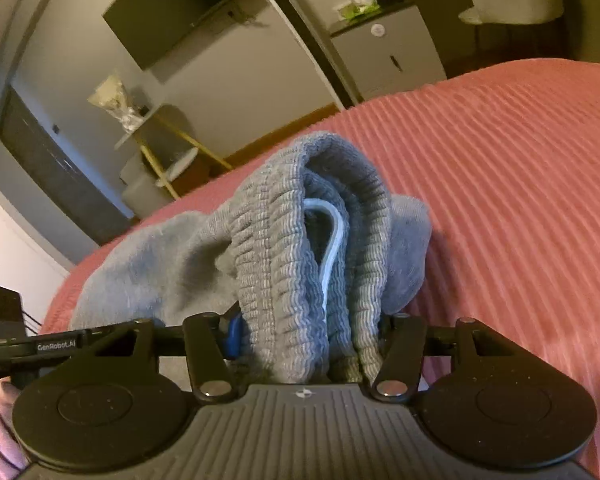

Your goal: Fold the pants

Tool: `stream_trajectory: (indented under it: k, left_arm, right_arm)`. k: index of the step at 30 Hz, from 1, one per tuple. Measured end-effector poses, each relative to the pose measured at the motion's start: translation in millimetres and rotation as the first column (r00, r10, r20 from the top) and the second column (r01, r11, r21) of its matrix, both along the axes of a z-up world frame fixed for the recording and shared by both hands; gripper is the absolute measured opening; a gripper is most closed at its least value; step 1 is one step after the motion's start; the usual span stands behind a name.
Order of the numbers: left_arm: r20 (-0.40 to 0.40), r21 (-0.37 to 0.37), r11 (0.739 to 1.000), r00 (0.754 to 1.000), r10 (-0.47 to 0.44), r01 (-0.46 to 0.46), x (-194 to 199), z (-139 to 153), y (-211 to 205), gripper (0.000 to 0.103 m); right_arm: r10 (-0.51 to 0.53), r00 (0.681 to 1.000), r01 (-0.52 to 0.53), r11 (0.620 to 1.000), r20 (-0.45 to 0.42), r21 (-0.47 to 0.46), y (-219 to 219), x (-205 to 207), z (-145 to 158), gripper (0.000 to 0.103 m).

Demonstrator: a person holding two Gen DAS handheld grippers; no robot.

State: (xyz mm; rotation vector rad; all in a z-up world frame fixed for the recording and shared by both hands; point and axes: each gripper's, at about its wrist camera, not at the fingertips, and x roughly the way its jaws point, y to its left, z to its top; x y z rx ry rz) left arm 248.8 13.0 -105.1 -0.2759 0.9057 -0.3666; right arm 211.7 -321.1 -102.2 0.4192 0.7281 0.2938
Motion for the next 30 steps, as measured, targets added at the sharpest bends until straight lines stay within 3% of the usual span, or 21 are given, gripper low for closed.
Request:
stream_trajectory:
  k: [1,2,3,6,8,11,13,15,17,21,23,26,30]
  left_arm:
    - [-0.041,0.018,1.000,0.999,0.009,-0.009,3.0,-6.9,3.2,0.061]
    - [-0.072,0.014,1.000,0.997,0.016,-0.015,2.2,-10.6,8.3,0.067]
    - [-0.071,0.000,0.999,0.997,0.036,-0.036,-5.5,-9.4,17.1,0.070]
    - [0.015,0.062,0.993,0.995,0.100,-0.101,-37.8,5.9,35.2,0.083]
    - [0.081,0.107,0.986,0.990,0.118,-0.126,-61.3,15.3,36.0,0.089]
    - [0.100,0.095,0.992,0.992,0.079,-0.088,-92.0,14.1,25.0,0.095]
    - [0.076,0.176,0.981,0.994,0.074,-0.086,-90.7,5.9,18.0,0.095]
    - [0.025,0.301,0.941,0.988,0.152,-0.152,-87.7,-6.9,15.9,0.095]
    - [0.021,0.275,0.936,0.975,0.221,-0.218,-97.9,-1.9,21.8,0.093]
    - [0.124,0.260,0.916,0.952,0.281,-0.305,-138.9,19.6,8.8,0.097]
    - [0.138,0.240,0.923,0.952,0.274,-0.300,-157.3,22.1,-5.6,0.099]
    - [0.082,0.209,0.948,0.970,0.228,-0.240,-178.5,12.1,-30.6,0.100]
    - [0.017,0.229,0.951,0.977,0.211,-0.210,-197.5,-2.3,-44.9,0.100]
  right_arm:
    - [-0.019,1.000,0.019,0.999,-0.020,-0.028,2.7,5.2,-4.3,0.071]
    - [-0.044,0.998,0.041,0.997,-0.051,-0.062,2.9,10.7,-8.4,0.084]
    - [-0.087,0.993,0.079,0.992,-0.077,-0.099,0.3,10.8,-11.6,0.090]
    - [-0.145,0.988,0.136,0.978,-0.045,-0.160,-6.1,-14.3,-7.9,0.099]
    - [-0.165,0.985,0.171,0.964,0.043,-0.202,1.5,-44.0,0.6,0.099]
    - [-0.129,0.983,0.153,0.967,0.131,-0.201,10.2,-74.3,4.7,0.099]
    - [-0.122,0.989,0.139,0.964,0.087,-0.226,11.9,-74.1,-6.7,0.099]
    - [-0.175,0.984,0.172,0.928,0.021,-0.330,14.7,-64.1,-18.7,0.099]
    - [-0.209,0.977,0.209,0.927,0.034,-0.312,19.8,-73.3,-8.5,0.099]
    - [-0.274,0.938,0.330,0.894,0.213,-0.304,42.7,-125.4,21.7,0.099]
    - [-0.256,0.946,0.309,0.897,0.198,-0.315,52.1,-150.7,17.8,0.099]
    - [-0.203,0.970,0.239,0.891,0.134,-0.386,81.4,-182.2,3.9,0.100]
    - [-0.185,0.976,0.215,0.872,0.113,-0.439,112.8,-216.5,-3.6,0.100]
